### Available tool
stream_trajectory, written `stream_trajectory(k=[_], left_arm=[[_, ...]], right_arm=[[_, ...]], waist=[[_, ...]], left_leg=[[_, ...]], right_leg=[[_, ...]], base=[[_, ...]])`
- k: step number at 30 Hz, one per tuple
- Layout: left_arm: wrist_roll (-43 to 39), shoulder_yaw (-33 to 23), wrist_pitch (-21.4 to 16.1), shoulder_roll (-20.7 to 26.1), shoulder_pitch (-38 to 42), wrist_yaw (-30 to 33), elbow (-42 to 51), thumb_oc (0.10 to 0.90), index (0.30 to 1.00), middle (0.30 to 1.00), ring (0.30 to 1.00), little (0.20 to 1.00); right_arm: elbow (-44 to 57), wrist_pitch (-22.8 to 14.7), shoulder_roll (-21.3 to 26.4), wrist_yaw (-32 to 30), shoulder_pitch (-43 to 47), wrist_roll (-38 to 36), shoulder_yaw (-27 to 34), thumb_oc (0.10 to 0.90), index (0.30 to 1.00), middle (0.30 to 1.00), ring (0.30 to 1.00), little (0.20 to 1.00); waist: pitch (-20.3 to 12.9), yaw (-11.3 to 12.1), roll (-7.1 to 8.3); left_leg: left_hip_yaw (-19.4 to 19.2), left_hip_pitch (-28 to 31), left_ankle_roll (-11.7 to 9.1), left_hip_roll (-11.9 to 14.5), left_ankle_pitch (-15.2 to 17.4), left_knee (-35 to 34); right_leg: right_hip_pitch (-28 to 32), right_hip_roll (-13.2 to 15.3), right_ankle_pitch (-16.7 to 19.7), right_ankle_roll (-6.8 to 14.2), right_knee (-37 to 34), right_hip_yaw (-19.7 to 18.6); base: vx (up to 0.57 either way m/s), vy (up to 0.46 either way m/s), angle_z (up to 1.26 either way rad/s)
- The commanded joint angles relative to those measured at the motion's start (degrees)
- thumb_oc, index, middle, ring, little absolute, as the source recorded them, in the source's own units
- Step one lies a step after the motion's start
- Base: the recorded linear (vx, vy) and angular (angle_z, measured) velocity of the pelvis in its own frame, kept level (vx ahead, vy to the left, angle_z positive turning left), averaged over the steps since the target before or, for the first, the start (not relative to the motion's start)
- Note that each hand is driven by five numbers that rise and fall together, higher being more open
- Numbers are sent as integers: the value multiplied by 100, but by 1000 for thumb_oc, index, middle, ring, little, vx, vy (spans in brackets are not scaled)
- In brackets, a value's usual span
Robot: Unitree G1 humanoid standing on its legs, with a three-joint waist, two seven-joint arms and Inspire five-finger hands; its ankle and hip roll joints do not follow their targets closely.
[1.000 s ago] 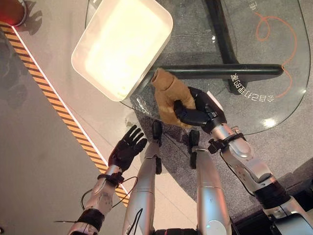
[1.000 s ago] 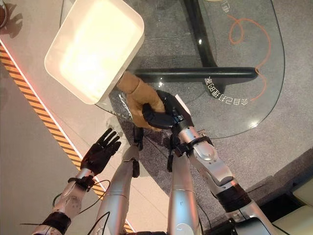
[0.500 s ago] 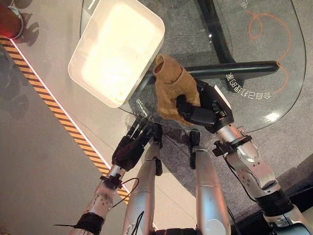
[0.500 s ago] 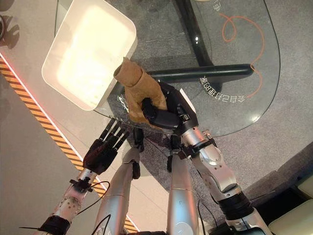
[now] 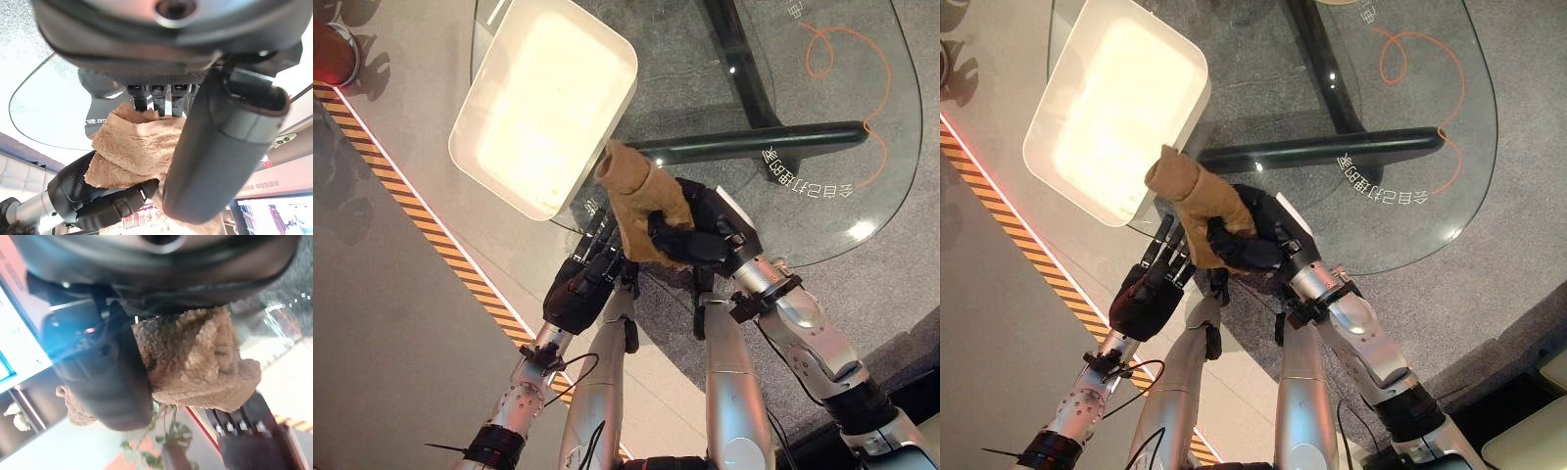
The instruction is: Wipe the table with a cloth and put it in the basket.
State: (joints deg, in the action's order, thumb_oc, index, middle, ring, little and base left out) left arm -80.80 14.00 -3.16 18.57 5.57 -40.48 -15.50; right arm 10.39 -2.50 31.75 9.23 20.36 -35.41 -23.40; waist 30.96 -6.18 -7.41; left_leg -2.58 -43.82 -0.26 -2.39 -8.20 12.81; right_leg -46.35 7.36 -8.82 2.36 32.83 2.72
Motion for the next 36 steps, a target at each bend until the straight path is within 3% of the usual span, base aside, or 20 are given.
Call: stream_trajectory(k=[1,10,15,21,26,34,36], left_arm=[[-7,89,-148,88,63,102,643,800,900,900,900,900],[206,138,-185,143,379,753,591,800,900,900,900,900],[191,118,-202,153,472,674,449,800,900,900,900,900],[-55,209,-122,216,504,286,479,800,900,900,900,900],[-366,266,68,182,505,-48,677,800,900,900,900,900],[-848,187,551,78,504,-376,913,800,900,900,900,900],[-927,138,686,48,542,-453,960,800,900,900,900,900]], right_arm=[[1626,-397,-268,770,589,-315,-333,100,300,300,300,200],[1411,362,-245,729,889,143,-939,100,300,300,300,200],[1118,783,-37,662,1002,500,-1200,100,300,300,300,200],[346,1262,291,8,1112,1026,-1624,100,300,300,300,200],[-128,1351,369,-516,1143,824,-1736,100,300,300,300,200],[-441,1032,298,-1068,902,501,-1385,100,300,300,300,200],[-467,926,285,-1115,892,457,-1282,100,300,300,300,200]], waist=[[-117,-9,17],[-117,72,125],[-117,105,172],[-117,168,178],[-117,190,178],[-117,162,224],[-117,145,229]], left_leg=[[-53,-36,-122,153,781,901],[22,-40,-125,153,751,899],[48,-55,-132,159,747,900],[97,-49,-164,130,736,861],[112,-50,-174,101,744,851],[115,-25,-168,83,782,853],[87,-151,-136,77,635,829]], right_leg=[[117,-19,757,176,-935,-73],[150,-29,749,175,-905,-39],[138,-27,735,171,-886,-15],[150,-22,726,157,-915,31],[150,-24,739,133,-966,61],[170,-32,759,124,-989,66],[44,-31,917,99,-1031,67]], base=[[-18,-31,1],[-13,-23,1],[-3,-12,1],[-5,-22,6],[0,0,0],[-7,0,0],[-54,1,2]])
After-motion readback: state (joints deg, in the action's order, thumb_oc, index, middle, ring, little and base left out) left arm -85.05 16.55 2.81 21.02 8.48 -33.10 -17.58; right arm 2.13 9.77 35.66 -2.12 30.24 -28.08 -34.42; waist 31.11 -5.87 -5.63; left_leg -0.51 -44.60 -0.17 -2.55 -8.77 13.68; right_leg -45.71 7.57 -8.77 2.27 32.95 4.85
